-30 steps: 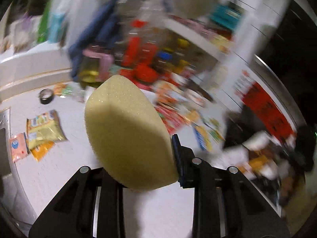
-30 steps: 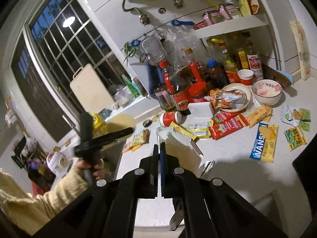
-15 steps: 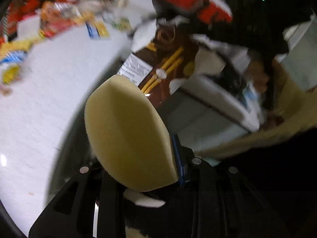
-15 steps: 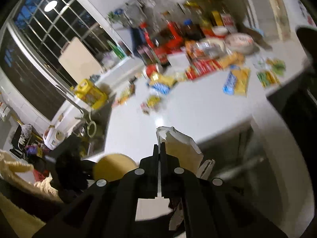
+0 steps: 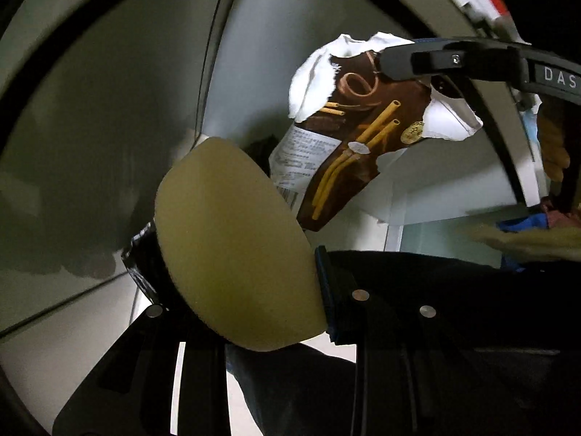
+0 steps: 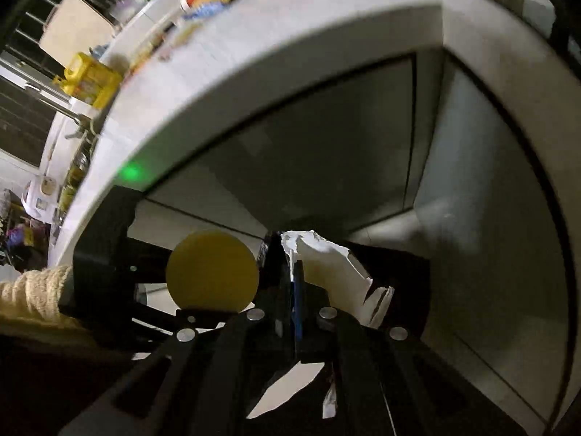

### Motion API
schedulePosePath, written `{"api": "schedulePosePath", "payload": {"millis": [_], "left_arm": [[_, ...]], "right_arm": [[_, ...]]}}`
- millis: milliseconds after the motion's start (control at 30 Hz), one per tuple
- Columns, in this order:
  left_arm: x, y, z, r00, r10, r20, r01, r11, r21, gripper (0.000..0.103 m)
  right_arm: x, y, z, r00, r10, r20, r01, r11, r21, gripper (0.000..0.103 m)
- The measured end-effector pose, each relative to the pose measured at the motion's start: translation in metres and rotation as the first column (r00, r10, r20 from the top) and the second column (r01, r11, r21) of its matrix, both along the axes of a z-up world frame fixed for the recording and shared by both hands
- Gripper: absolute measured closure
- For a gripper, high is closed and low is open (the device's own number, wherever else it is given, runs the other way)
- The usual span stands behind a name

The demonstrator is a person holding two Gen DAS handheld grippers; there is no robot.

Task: Collect trash
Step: 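Lower both tools into the black trash bag and release the items, then grasp the blue WANS biscuit packet with the right tool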

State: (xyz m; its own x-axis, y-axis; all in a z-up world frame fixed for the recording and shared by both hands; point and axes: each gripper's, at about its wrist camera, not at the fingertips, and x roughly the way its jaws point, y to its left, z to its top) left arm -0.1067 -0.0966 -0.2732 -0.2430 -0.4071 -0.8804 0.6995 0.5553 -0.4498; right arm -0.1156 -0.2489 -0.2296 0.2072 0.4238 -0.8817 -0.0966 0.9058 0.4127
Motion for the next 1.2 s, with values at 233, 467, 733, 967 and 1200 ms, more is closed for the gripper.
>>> {"api": "schedulePosePath", "payload": {"millis": [233, 467, 733, 967, 1200], "left_arm": [[0.011, -0.002, -0.019, 0.999, 0.040, 0.014, -0.041, 0.995, 0.087, 0.033], [0.006, 0.004, 0.029, 0.999, 0.030, 0.041, -0.031, 0.999, 0.023, 0.025], [-0.004, 0.024, 0.157, 0.974, 0.036, 0.224, -0.002, 0.989, -0.150, 0.015], [0.029, 0.101, 0.221, 0.850, 0.347, 0.397, -0.291, 0.937, -0.195, 0.013], [0.062, 0.185, 0.217, 0.682, 0.573, 0.454, -0.580, 0.802, -0.142, 0.013]], "right_arm": [[0.009, -0.001, -0.031, 0.999, -0.015, -0.046, 0.011, 0.996, -0.094, 0.039], [0.011, -0.016, 0.015, 0.997, -0.073, 0.036, 0.075, 0.994, -0.079, 0.022], [0.036, -0.006, 0.133, 0.945, -0.084, 0.317, 0.077, 0.996, 0.035, 0.005], [0.115, 0.037, 0.186, 0.841, -0.003, 0.542, -0.014, 1.000, 0.028, 0.005], [0.239, 0.140, 0.176, 0.821, 0.197, 0.535, -0.185, 0.980, -0.077, 0.005]]}}
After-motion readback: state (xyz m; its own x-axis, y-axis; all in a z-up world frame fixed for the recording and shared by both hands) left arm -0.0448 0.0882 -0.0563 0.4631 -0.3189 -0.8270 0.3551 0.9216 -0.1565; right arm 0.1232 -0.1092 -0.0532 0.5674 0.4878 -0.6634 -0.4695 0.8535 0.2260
